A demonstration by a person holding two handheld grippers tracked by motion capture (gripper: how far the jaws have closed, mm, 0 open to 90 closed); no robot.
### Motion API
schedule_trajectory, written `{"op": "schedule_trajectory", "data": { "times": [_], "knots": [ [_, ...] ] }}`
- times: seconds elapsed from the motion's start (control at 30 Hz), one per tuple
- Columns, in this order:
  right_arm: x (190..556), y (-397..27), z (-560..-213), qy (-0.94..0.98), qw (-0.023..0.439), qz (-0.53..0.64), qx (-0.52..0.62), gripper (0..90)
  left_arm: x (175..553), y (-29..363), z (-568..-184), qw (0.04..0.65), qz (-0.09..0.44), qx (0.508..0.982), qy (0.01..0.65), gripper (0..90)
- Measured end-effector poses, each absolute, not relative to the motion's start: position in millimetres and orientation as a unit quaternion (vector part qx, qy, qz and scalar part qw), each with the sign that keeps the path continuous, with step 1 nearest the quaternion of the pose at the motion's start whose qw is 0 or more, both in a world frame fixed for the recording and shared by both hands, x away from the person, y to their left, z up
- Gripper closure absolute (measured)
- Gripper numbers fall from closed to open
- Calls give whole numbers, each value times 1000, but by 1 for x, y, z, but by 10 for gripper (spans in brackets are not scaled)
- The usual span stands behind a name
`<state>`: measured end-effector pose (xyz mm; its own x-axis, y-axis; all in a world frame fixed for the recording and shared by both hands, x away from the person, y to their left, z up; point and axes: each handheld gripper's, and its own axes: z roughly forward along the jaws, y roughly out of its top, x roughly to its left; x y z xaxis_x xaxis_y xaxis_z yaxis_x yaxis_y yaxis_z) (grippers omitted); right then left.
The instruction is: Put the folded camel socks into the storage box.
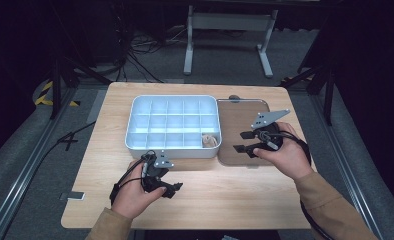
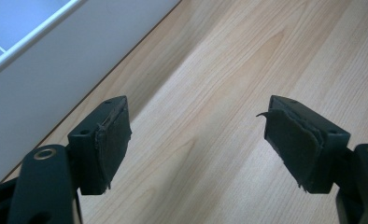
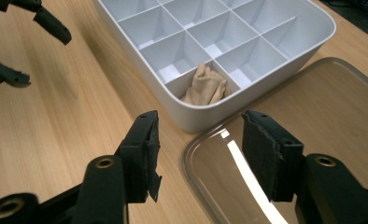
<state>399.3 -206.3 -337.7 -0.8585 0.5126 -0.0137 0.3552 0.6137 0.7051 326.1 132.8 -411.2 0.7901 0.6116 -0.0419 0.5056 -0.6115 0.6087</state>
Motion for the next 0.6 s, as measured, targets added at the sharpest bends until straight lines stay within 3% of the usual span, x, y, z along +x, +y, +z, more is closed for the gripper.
{"op": "schedule_trajectory", "data": {
  "times": [0.6],
  "knots": [
    [377, -245, -365, 882, 110, 372, 267, 439, 326, 131, -413, 307, 79, 896, 310, 234]
  ]
}}
